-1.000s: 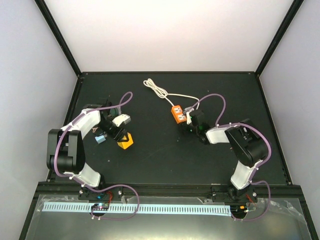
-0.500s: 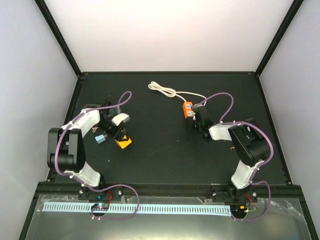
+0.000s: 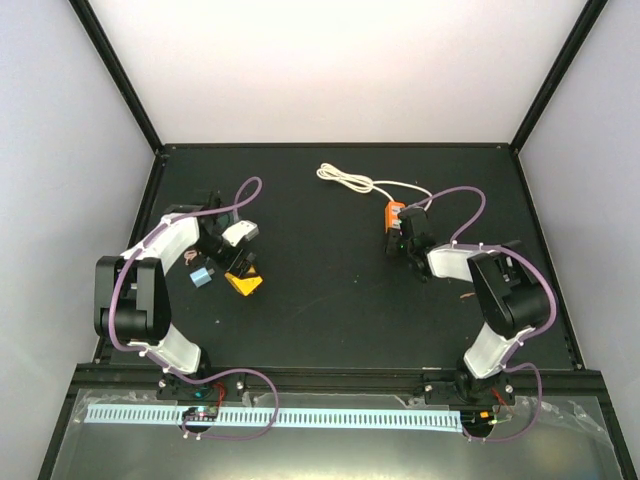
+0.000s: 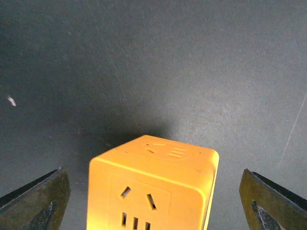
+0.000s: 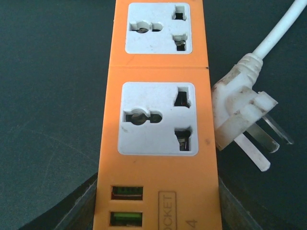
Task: Pull the plug off the socket
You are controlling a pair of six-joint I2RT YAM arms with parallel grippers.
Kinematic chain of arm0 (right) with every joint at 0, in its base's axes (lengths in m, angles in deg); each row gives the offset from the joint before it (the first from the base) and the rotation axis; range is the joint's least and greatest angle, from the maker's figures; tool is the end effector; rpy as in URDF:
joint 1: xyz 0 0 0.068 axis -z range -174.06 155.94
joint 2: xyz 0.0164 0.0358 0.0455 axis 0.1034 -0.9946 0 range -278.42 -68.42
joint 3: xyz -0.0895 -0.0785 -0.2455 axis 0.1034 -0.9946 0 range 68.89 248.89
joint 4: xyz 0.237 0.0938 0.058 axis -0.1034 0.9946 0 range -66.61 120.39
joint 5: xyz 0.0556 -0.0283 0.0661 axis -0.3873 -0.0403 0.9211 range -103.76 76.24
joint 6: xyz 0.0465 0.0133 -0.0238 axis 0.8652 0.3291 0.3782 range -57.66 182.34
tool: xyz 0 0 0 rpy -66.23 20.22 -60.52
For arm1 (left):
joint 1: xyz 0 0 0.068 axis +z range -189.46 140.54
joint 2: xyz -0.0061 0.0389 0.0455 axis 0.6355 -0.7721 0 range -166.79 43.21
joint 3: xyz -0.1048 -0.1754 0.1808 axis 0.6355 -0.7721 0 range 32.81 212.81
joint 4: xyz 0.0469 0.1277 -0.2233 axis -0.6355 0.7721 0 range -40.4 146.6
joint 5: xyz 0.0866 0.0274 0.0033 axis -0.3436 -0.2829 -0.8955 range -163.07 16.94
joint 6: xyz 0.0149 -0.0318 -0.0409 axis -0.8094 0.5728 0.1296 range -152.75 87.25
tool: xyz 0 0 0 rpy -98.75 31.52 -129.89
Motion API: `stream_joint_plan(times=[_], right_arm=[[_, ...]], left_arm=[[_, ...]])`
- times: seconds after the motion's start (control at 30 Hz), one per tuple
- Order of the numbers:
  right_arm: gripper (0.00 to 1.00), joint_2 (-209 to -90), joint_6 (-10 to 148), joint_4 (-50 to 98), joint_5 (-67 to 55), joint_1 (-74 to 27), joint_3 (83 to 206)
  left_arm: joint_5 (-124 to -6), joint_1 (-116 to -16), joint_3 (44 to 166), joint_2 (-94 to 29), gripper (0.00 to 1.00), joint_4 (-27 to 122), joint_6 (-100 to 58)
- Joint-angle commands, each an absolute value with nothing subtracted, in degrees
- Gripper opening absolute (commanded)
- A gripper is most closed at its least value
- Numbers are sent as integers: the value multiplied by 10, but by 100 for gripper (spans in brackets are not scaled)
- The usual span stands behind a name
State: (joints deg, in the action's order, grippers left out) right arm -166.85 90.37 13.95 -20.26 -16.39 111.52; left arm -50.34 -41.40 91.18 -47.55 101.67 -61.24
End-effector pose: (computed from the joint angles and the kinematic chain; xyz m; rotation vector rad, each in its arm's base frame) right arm 0.2990 0.1183 0.1267 0.1734 2.3858 0.2845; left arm 0.2722 -0.0229 0.1905 0.7909 2.8003 -0.5367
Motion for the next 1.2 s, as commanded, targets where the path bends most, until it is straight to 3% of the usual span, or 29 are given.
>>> stream_joint_plan(times=[0.0, 0.5, 0.8, 1.17], right_arm=[[1, -1635, 947, 186, -240, -145, 1116], [1, -1607, 920, 329, -219, -85, 1171], [1, -1592, 885, 401, -179, 32, 1202], [1, -1611, 700, 449, -119, 131, 1246]], left_arm=[[-501, -411, 948, -463, 99, 1021, -604], [-497, -412, 975, -447, 99, 1041, -598], [-483, -412, 982, -439, 99, 1045, -595], [-479, -414, 990, -436, 99, 1049, -594]])
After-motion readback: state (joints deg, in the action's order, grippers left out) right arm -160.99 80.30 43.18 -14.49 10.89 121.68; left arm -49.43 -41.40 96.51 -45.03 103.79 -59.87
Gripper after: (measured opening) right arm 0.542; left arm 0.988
